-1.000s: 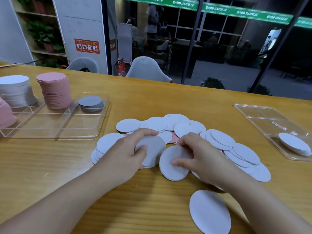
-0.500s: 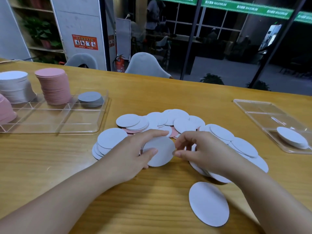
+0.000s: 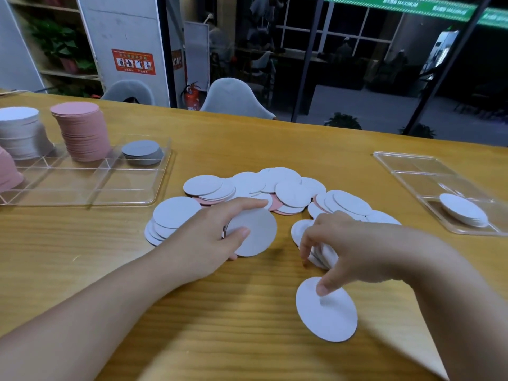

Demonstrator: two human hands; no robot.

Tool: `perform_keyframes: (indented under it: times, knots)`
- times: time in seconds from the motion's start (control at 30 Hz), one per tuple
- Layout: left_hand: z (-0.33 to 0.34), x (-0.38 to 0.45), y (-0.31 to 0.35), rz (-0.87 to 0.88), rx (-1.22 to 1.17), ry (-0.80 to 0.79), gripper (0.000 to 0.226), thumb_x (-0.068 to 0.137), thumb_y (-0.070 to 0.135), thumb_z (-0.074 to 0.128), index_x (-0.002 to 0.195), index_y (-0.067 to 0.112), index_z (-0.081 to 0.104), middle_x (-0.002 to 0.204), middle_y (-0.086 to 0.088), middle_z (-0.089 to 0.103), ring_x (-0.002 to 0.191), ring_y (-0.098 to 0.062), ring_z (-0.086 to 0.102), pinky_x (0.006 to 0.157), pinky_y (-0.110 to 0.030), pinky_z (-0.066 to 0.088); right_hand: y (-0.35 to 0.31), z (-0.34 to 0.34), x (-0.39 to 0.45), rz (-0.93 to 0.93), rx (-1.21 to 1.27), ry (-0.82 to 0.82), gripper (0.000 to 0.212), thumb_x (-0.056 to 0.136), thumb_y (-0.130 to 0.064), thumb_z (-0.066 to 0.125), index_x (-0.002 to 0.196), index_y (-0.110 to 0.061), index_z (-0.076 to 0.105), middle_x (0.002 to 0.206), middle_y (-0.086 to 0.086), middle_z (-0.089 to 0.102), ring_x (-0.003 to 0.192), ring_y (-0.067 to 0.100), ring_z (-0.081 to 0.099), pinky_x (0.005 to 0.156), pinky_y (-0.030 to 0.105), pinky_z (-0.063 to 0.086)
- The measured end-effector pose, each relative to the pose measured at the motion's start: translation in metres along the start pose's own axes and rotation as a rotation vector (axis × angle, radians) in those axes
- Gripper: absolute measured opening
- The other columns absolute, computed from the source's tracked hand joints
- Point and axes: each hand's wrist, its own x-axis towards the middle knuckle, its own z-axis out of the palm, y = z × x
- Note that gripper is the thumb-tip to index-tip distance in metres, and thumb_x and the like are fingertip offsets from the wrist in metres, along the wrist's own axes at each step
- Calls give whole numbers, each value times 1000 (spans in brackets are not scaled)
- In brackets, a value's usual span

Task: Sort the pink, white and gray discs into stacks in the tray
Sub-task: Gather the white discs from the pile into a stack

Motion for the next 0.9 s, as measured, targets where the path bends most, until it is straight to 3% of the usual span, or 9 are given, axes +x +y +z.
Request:
perform_keyframes:
  times: [0.07, 0.13, 0.23, 0.43, 0.57, 0.73, 0.83, 0.9]
  knots:
    - [1, 0, -2, 5, -12, -11, 44, 94, 25, 50, 112, 65, 46, 103, 17, 58, 68, -10, 67, 74, -34, 56, -2, 2, 0, 23, -20, -42, 42, 68, -48, 74, 100, -46, 47, 110, -18, 35, 98, 4, 44, 83, 32, 46]
    - [2, -1, -1, 25, -29, -24, 45, 93, 24, 51, 113, 64, 46, 106, 37, 51, 69, -10, 67, 73, -30, 56, -4, 4, 1, 30, -34, -51, 40, 66, -46, 75, 96, -45, 48, 109, -17, 34, 104, 8, 42, 85, 36, 46]
    - [3, -1, -1, 26, -46, -28, 50, 93, 17, 52, 109, 64, 47, 97, 49, 47, 65, -9, 67, 68, -19, 53, -7, 7, 2, 24, -57, -19, 33, 68, -38, 76, 92, -37, 53, 104, -15, 35, 99, 8, 39, 74, 33, 46]
    - [5, -1, -3, 21, -56, -29, 51, 92, 17, 54, 112, 64, 46, 101, 44, 49, 68, -11, 66, 74, -33, 57, -8, 10, 6, 0, -68, -4, 19, 76, -31, 73, 84, -29, 56, 97, -10, 41, 84, 4, 42, 63, 27, 42]
    - [6, -1, -3, 30, -52, -32, 49, 92, 21, 54, 112, 66, 45, 101, 44, 49, 68, -10, 66, 75, -35, 57, -3, 8, 11, -51, 94, 57, 14, 82, -28, 66, 73, -28, 56, 72, -13, 52, 63, 3, 49, 56, 22, 39]
    - [8, 1, -4, 43, -73, -22, 48, 95, 22, 48, 106, 69, 48, 79, 32, 58, 61, -7, 64, 73, -29, 56, -2, 5, 24, -119, 358, 367, 16, 86, -28, 64, 73, -25, 55, 64, -12, 53, 58, 0, 47, 56, 15, 37]
    - [10, 2, -4, 47, -119, -29, 31, 90, 38, 51, 113, 58, 49, 74, 33, 57, 60, -3, 59, 70, -35, 59, -5, 9, 29, -129, 526, 499, 13, 87, -26, 63, 77, -20, 57, 66, -6, 62, 61, 5, 56, 63, 22, 45]
    - [11, 2, -4, 63, -115, -36, 36, 87, 39, 56, 115, 60, 48, 92, 41, 55, 66, -4, 64, 69, -32, 59, -6, 12, 31, -149, 600, 498, 11, 87, -23, 62, 78, -18, 58, 67, -2, 66, 65, 11, 61, 68, 31, 50]
